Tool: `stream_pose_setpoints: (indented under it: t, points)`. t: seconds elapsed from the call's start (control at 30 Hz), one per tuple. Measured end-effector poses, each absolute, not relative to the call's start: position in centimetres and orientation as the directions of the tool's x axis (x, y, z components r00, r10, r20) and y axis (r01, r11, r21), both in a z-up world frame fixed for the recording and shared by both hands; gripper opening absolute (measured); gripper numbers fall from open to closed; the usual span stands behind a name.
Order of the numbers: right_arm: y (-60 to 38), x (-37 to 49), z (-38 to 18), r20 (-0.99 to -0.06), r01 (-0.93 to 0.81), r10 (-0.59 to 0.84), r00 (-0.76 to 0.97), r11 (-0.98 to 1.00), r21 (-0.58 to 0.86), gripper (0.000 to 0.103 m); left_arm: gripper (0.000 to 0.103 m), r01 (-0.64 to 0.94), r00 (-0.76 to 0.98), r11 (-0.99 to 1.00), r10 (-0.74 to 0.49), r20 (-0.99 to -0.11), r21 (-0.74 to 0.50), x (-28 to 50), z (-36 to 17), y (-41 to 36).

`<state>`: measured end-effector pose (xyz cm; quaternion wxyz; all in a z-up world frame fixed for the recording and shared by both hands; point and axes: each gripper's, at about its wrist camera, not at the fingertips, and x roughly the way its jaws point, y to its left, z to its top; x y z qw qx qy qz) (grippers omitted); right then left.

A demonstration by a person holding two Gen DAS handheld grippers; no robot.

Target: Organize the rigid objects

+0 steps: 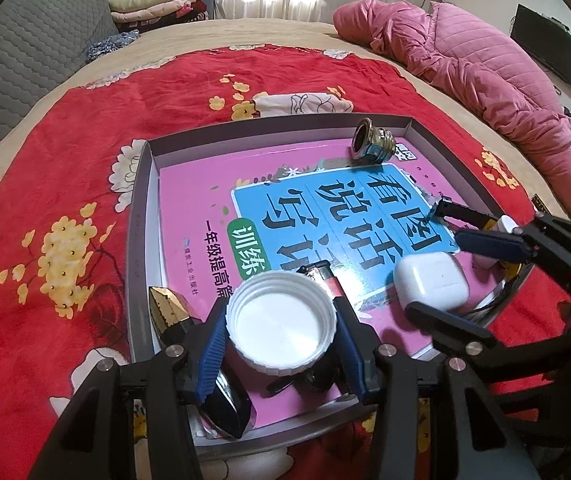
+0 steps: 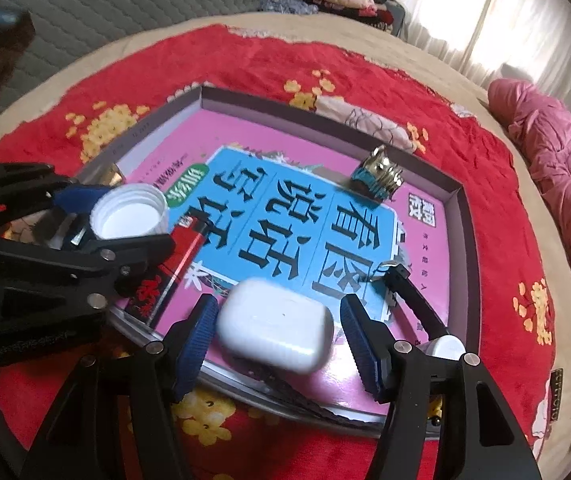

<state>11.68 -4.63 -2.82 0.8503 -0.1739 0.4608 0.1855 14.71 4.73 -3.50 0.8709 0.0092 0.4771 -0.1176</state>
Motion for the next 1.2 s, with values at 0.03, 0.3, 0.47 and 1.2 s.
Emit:
stream_pose_setpoints:
  t: [0.03, 0.3, 0.47, 1.2]
  points:
    - [-4.8, 11.4, -2.5, -0.84, -0.475, 0.151, 0.522, 0.869, -0.139, 0.068, 0.05, 0.214, 0.517, 0.972, -0.198, -0.833, -0.098, 14.7, -3.5, 4.7]
    - [-6.4, 9.4, 0.0, -0.783, -0.442, 0.178, 0.596, 0.887, -0.135, 0.071, 0.05, 0.209, 0.523, 0.973, -0.192, -0.831, -0.093, 14.3, -3.5, 4.9]
    - [-7.8, 8.8, 1.1, -0.762, -0.397, 0.19, 0.619, 0.913, -0.095, 0.071, 0.051, 0.201, 0.531, 0.976, -0.185, -0.827, -0.089, 13.8, -3.3, 4.7]
    - [-11.9, 5.8, 3.9, -0.682, -0.296, 0.257, 0.685, 0.953, 0.062, 0.075, 0.06, 0.165, 0.573, 0.982, -0.171, -0.802, -0.092, 9.8, -0.4, 3.9]
